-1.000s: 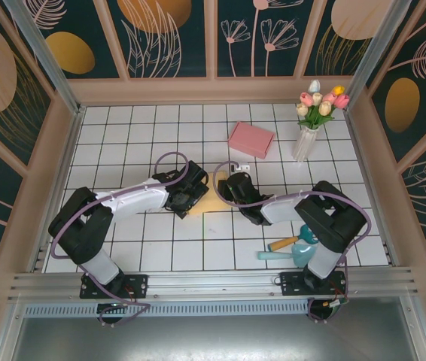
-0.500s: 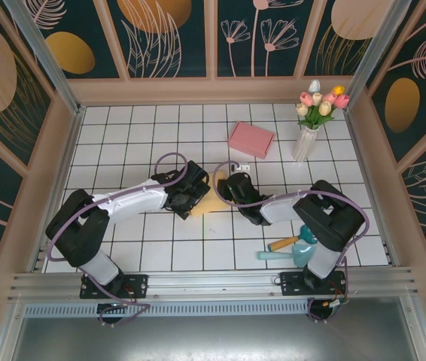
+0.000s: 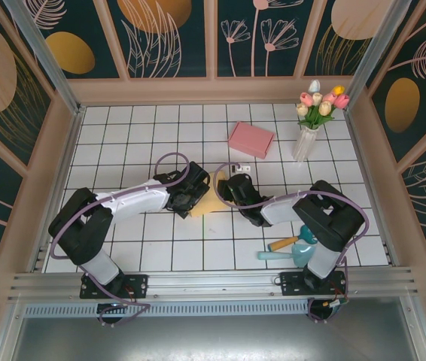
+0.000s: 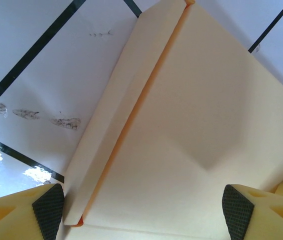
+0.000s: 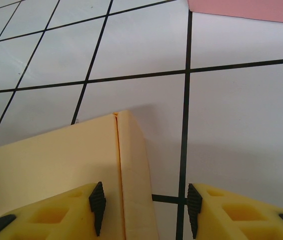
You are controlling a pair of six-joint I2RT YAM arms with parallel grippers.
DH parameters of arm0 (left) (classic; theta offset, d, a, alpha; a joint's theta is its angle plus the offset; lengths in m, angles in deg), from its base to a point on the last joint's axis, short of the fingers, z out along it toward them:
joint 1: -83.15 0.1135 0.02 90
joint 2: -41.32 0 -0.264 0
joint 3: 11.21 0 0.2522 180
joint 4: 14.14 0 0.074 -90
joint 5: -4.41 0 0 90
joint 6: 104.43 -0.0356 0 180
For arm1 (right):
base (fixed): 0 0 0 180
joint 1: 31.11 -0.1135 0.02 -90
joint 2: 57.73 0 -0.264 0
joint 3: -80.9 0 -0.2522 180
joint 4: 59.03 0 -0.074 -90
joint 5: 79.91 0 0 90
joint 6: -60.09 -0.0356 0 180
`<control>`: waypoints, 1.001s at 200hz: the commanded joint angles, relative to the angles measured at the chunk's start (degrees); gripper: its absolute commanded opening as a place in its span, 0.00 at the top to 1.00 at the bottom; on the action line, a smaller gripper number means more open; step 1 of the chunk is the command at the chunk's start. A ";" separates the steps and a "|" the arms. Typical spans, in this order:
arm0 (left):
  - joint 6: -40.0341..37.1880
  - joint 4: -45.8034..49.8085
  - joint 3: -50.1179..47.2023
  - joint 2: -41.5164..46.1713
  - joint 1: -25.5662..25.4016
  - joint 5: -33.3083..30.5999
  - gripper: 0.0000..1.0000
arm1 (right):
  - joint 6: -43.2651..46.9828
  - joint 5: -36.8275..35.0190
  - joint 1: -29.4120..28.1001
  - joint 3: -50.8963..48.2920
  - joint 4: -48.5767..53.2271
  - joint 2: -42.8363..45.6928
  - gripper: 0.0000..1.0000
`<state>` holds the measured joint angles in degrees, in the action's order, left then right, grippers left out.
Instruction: Fold the paper box
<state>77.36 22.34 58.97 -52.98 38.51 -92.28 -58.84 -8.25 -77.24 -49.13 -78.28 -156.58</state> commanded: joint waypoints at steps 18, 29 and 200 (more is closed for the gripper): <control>0.82 -3.49 -0.35 -0.36 -0.21 0.58 0.17 | -0.34 3.93 -0.64 -2.19 6.56 -2.27 0.49; 0.96 -3.91 -0.39 -0.19 -0.35 2.03 0.17 | -0.49 4.01 -0.69 -2.10 6.51 -2.39 0.49; 0.52 -4.68 -1.22 1.34 -0.40 -3.12 0.21 | -3.21 5.39 -2.15 -4.54 2.29 -2.71 0.51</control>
<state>79.06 17.91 55.15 -52.09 38.34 -90.60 -60.91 -7.62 -77.32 -50.55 -81.64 -157.15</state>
